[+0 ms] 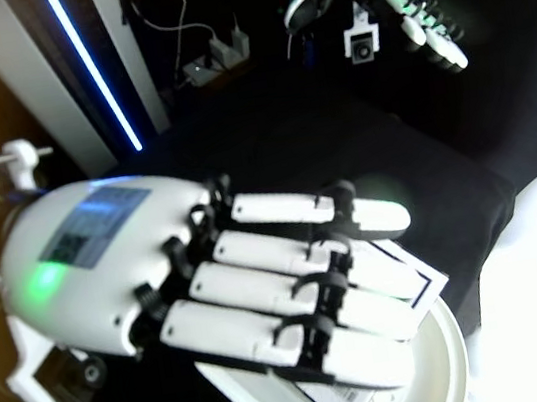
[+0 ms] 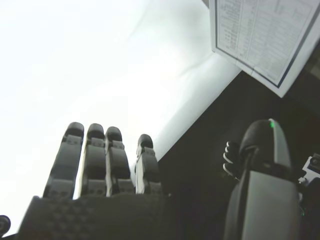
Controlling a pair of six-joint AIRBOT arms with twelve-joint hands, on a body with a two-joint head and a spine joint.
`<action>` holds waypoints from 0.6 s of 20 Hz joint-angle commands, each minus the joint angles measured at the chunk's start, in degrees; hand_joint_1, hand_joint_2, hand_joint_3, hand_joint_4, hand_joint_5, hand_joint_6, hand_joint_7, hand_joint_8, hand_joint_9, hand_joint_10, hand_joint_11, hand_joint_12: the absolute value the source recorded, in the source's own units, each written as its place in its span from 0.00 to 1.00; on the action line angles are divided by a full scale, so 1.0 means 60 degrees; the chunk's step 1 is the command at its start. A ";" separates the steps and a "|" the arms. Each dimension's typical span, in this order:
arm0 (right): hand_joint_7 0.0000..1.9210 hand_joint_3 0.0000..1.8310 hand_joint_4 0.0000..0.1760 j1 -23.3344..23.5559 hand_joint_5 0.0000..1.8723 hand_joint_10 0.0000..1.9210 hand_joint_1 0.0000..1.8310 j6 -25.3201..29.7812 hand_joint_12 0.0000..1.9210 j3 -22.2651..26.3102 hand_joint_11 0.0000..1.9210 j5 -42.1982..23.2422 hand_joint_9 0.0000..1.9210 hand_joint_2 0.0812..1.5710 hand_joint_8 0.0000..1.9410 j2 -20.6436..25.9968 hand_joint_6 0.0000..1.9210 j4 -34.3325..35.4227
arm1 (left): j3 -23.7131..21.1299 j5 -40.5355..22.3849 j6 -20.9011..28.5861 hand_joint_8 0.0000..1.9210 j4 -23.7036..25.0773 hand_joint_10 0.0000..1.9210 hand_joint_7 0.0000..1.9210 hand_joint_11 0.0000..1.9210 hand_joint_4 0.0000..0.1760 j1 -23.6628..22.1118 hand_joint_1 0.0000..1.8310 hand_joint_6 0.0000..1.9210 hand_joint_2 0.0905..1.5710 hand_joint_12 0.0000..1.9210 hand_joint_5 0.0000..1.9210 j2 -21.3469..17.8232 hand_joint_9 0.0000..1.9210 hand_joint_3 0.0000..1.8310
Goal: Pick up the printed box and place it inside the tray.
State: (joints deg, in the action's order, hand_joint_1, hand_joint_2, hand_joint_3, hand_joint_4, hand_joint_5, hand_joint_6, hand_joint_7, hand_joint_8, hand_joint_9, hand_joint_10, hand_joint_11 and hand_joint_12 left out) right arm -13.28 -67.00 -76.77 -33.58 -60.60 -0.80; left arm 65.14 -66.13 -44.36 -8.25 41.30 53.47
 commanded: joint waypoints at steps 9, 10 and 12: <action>0.00 0.00 1.00 0.0042 0.00 0.00 0.36 -0.0037 0.00 0.0577 0.00 -0.1947 0.00 0.43 0.00 0.0341 0.00 -0.0126 | -0.0075 -0.1440 -0.0138 0.00 -0.0060 0.00 0.00 0.00 0.65 -0.0213 0.10 0.00 0.51 0.00 0.00 -0.0043 0.00 0.00; 0.00 0.00 1.00 -0.0022 0.00 0.00 0.37 -0.0033 0.00 0.0675 0.00 -0.2096 0.00 0.43 0.00 0.0403 0.00 -0.0137 | -0.0111 -0.1503 -0.0182 0.00 -0.0060 0.00 0.00 0.00 0.72 -0.0212 0.10 0.00 0.51 0.00 0.00 -0.0049 0.00 0.00; 0.00 0.00 1.00 -0.0286 0.00 0.00 0.37 0.0028 0.00 0.0970 0.00 -0.2667 0.00 0.41 0.00 0.0650 0.00 -0.0138 | -0.0184 -0.1635 -0.0325 0.00 -0.0067 0.00 0.00 0.00 0.76 -0.0202 0.09 0.00 0.53 0.00 0.00 -0.0074 0.00 0.00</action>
State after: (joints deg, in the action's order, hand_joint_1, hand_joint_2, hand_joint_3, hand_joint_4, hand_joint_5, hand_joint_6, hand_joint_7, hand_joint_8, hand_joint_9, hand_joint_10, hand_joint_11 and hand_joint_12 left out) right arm -16.16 -66.48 -70.15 -41.91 -56.75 -2.55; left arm 63.83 -68.07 -47.27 -7.79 40.75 53.41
